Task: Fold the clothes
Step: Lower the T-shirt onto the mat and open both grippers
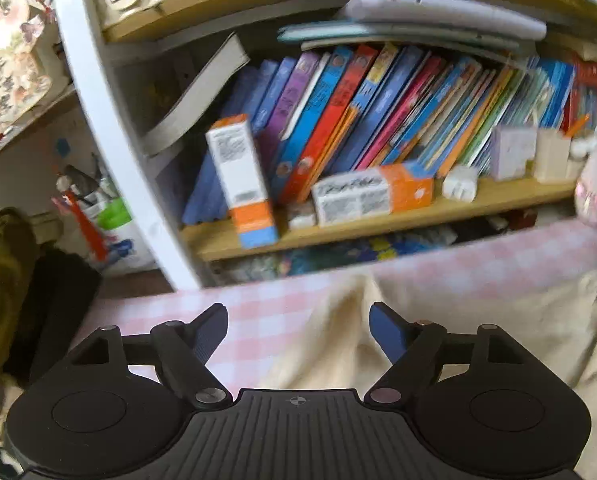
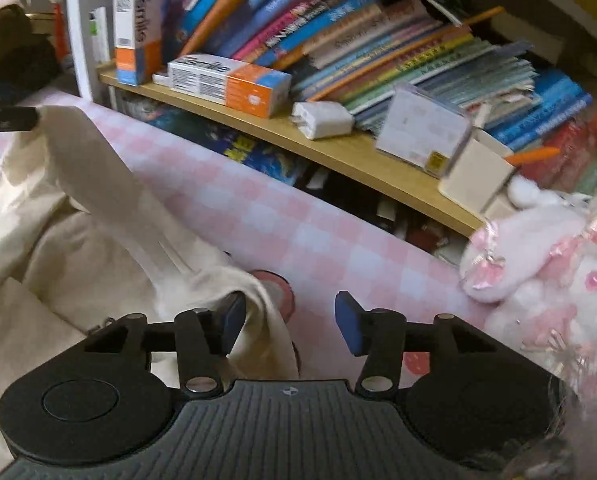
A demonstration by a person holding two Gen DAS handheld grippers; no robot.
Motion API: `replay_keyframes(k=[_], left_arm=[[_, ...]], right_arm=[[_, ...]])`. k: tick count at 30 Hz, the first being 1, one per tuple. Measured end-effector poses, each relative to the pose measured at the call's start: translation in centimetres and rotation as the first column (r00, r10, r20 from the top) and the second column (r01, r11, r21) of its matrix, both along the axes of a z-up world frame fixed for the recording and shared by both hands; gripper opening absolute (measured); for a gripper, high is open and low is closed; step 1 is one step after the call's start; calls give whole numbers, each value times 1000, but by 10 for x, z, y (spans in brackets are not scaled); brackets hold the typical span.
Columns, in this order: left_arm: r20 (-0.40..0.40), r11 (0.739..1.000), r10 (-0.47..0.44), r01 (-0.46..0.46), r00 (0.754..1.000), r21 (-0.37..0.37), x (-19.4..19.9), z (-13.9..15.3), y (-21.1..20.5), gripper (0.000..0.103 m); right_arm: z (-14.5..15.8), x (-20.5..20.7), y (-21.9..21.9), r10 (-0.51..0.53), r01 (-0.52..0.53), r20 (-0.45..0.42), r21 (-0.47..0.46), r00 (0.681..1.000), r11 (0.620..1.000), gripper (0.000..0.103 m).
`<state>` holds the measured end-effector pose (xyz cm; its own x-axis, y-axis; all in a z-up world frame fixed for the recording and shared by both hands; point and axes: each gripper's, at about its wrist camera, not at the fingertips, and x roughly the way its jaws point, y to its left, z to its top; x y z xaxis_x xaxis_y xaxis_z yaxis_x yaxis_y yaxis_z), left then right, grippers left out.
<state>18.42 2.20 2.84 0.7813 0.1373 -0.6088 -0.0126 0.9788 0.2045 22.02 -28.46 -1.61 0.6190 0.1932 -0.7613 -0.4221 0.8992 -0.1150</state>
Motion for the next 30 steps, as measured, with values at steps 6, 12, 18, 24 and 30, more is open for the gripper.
replay_keyframes(k=[6,12,18,24,30], left_arm=[[-50,978,6,-16,999,-207,-80,-19,44,79],[-96,955,-114,82,989,-283,-120,-27,5,76],[-74,934,-213,181,974,-307,-141,-16,-29,79],[17,936,-185,182,983,-301,-145,13,-32,79],[109,938,-156,181,982,-294,-148,42,-34,79]], right_arm=[[20,-46,-56,-168,185,-85,254,982,949,51],[2,-106,-91,-268,334,-225,349,937,876,51],[-19,-129,-91,-266,373,-301,392,916,841,49],[-6,-139,-77,-144,251,-261,443,955,860,1],[43,-175,-40,269,-81,-206,636,941,767,1]])
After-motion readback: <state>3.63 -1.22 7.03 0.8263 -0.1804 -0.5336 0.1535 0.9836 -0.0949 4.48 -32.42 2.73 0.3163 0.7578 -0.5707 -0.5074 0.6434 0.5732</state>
